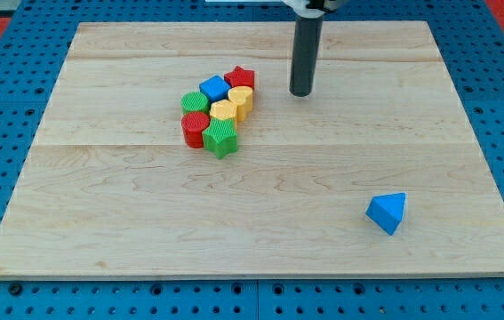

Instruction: Move the green star towards the bottom center

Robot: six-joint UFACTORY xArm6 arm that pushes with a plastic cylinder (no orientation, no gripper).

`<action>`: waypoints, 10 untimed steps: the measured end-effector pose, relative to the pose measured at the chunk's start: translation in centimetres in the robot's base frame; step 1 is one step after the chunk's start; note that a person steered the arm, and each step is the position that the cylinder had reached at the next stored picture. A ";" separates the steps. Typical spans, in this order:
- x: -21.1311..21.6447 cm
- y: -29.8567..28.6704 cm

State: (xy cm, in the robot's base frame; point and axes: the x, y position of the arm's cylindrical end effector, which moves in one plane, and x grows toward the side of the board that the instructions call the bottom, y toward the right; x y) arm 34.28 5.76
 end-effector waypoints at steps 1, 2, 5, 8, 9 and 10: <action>0.7 -1.8; 4.0 -1.8; 6.0 -3.2; 8.6 -12.5; 10.7 -10.9; 13.8 -9.1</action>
State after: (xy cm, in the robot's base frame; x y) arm 48.13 -3.35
